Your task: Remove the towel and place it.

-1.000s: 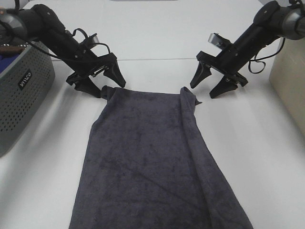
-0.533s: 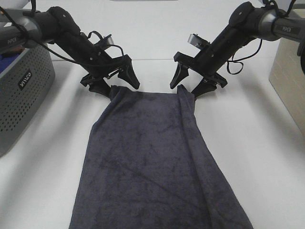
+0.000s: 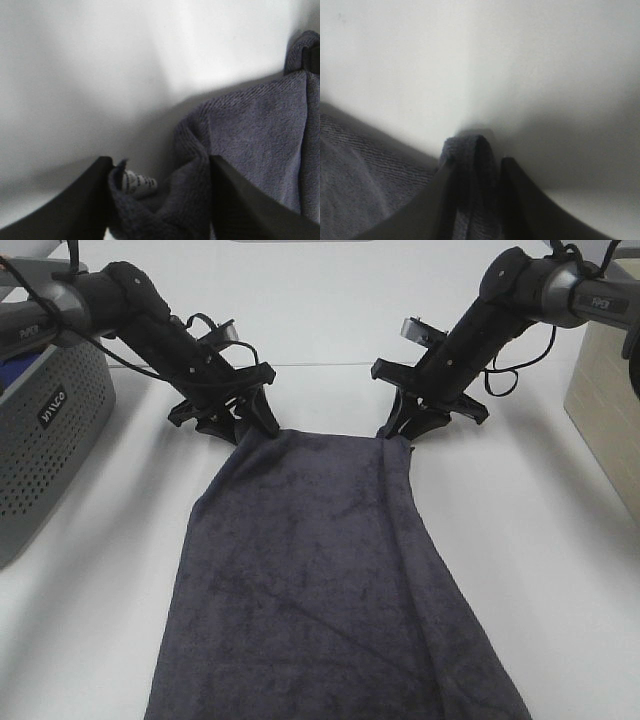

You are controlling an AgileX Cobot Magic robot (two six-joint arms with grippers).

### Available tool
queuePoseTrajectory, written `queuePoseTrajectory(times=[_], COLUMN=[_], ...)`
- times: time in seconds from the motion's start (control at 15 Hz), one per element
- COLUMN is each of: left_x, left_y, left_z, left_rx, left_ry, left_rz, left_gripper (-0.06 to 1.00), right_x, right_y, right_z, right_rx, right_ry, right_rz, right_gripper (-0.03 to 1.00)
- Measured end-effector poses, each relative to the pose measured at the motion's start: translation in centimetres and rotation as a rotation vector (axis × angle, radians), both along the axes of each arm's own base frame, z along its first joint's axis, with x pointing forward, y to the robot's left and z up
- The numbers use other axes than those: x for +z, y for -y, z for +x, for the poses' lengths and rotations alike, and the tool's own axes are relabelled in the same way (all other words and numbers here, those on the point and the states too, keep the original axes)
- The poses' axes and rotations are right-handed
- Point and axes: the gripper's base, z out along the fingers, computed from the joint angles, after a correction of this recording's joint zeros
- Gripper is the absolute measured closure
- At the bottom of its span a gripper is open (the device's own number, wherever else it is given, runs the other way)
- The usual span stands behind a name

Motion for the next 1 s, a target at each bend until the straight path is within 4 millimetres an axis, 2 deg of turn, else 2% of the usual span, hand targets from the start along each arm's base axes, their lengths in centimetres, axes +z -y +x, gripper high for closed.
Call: queuePoseTrajectory(times=[0.2,0.27,0.53,0.67,0.8,1.0], left_x=[-0.2,-0.2,0.1,1.8,3.5,4.5], left_y=[-0.1,-0.1,-0.2,-0.1,-0.1,-0.6], left_z=[0.0,0.0,0.3,1.0,1.6,2.1], left_rx=[-0.002,-0.002,-0.014,-0.042,-0.057,-0.069], left_ry=[0.003,0.005,0.036,0.127,0.210,0.272], left_rz=[0.013,0.016,0.030,0.029,0.041,0.106], left_gripper=[0.83,0.90,0.92,0.92,0.92,0.92], right_x=[-0.1,0.1,0.9,2.0,4.2,7.7], right_y=[0.2,0.4,1.0,1.0,1.0,1.0], right_z=[0.0,0.0,0.0,0.3,0.8,1.0], right_rx=[0.010,0.019,0.045,0.035,0.016,-0.001], right_ry=[0.006,0.007,0.031,0.087,0.177,0.277], right_rz=[-0.030,-0.048,-0.115,-0.116,-0.110,-0.103], right_gripper=[0.89,0.93,0.96,0.96,0.96,0.96])
